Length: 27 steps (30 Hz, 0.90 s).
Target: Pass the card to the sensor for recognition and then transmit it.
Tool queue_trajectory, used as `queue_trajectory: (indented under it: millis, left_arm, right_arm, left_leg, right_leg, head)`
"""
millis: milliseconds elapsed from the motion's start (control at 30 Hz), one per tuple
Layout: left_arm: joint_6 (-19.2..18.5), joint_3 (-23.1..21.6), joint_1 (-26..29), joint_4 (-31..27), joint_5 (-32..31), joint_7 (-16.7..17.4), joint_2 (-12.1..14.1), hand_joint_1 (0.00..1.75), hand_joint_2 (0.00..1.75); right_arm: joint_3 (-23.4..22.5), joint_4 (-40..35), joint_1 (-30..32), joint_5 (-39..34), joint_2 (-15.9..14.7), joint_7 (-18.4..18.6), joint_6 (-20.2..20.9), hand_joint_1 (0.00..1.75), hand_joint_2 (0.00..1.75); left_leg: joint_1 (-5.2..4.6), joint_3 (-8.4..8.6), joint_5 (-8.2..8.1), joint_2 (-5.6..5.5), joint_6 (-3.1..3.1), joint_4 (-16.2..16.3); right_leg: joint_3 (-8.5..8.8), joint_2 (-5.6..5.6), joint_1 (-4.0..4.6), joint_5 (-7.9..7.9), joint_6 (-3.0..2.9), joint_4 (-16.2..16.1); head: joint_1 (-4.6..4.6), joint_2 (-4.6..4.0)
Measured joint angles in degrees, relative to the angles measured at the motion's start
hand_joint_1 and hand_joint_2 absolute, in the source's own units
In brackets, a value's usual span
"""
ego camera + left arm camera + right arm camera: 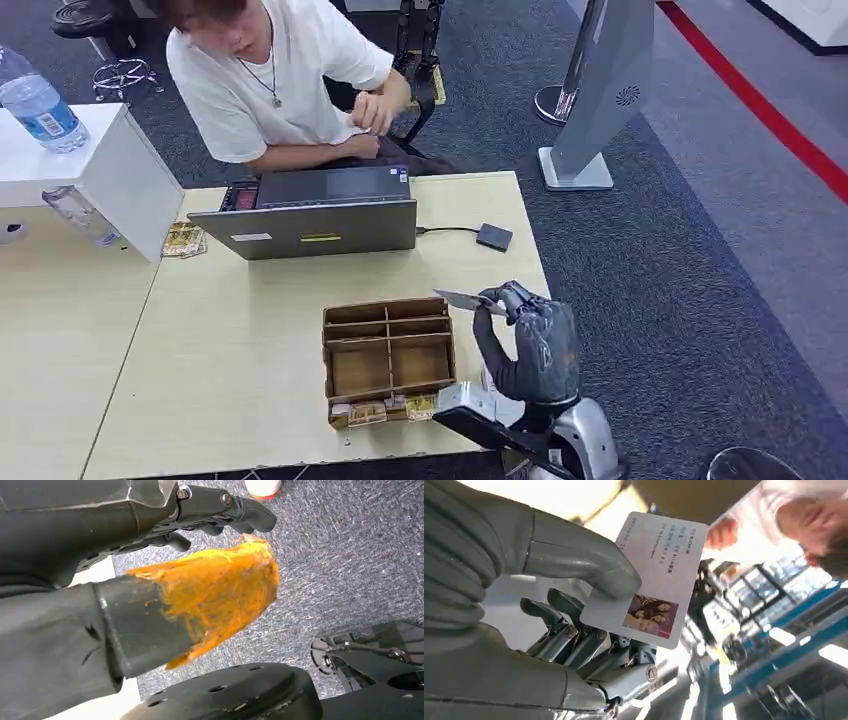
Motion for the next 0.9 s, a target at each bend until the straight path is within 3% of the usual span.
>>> queue_trajectory:
  millis: [367,567,900]
  left_arm:
    - [1.0,0.0,0.1,0.0,1.1,-0.5,0.2,0.0,0.0]
    - [1.6,0.0,0.1,0.0,1.8,-0.6,0.5,0.0,0.0]
    - [2.0,0.2,0.2,0.0,2.6,-1.0,0.6,0.0,0.0]
  right_arm:
    - [-5.7,-0.3,4.1,-24.2,-0.2,-7.9,12.8,1.75,1.75]
    - [-9.3,0.1,6.4,-32.5,-0.2,-10.1,17.9,1.75,1.75]
    - [-15.4,2.0,10.2,-39.7,-0.2,-11.4,25.7,1.75,1.75]
  left_leg:
    - [0.0,-0.01,0.0,-0.01,0.0,0.0]
    - [0.0,-0.02,0.0,-0.02,0.0,0.0]
    - [0.0,-0.02,-0.01,-0.02,0.0,0.0]
  right_leg:
    - [0.0,-0.01,0.0,0.0,0.0,0.0]
    - [0.0,-0.02,0.0,0.0,0.0,0.0]
    - [0.0,-0.02,0.0,-0.01,0.0,0.0]
  head:
    - [0.02,0.0]
    - [0.0,0.0]
    - [0.0,0.0]
